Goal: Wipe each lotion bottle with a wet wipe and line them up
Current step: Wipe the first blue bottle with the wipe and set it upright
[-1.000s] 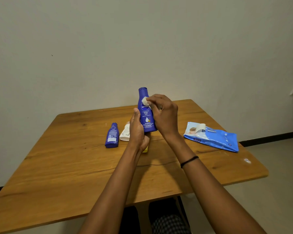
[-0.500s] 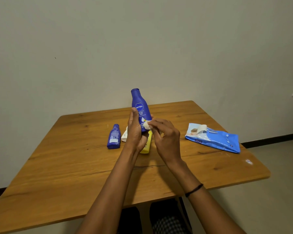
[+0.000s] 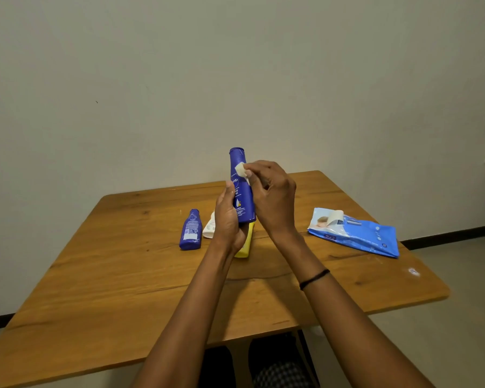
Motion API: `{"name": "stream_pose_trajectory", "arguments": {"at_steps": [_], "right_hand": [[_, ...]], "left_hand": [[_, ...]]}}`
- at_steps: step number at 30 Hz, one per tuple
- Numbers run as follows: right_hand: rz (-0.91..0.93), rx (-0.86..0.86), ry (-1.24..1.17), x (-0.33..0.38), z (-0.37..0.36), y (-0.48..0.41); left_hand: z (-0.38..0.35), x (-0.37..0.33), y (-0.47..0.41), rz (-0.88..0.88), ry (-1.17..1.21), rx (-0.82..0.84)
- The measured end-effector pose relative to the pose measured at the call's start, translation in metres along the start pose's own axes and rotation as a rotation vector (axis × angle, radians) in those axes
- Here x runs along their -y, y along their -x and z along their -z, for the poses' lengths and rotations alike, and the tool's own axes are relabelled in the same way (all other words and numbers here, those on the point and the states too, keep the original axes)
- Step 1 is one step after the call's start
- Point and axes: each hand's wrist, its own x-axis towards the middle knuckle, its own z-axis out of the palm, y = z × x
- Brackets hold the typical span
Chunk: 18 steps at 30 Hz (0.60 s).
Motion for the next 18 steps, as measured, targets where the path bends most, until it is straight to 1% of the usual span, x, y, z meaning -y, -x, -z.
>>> {"name": "stream_pose_trajectory", "arguments": {"at_steps": [3, 6, 8, 11, 14, 16, 18], "right_hand": [[0.003, 0.02, 0.007, 0.004, 0.001, 0.028], [0.005, 0.047, 0.018, 0.007, 0.006, 0.052], [0.009, 0.063, 0.028, 0.006, 0.01, 0.063], [0.011, 0.056, 0.021, 0.006, 0.013, 0.076], [0.036, 0.05, 0.02, 0.006, 0.013, 0.071], [0.022, 0.061, -0.002, 0.008, 0.01, 0.053], [-0.002, 0.055, -0.013, 0.007, 0.006, 0.025]], "left_hand": [[0.004, -0.001, 0.002, 0.044, 0.071, -0.036], [0.008, -0.002, 0.003, 0.085, 0.066, -0.063], [0.011, -0.001, 0.002, 0.101, 0.07, -0.048], [0.011, -0.002, 0.003, 0.074, 0.026, 0.0], [0.008, -0.002, 0.004, 0.087, 0.043, 0.013], [0.009, 0.0, 0.004, 0.088, 0.059, 0.028], [0.008, 0.002, 0.004, 0.059, 0.025, 0.066]]}}
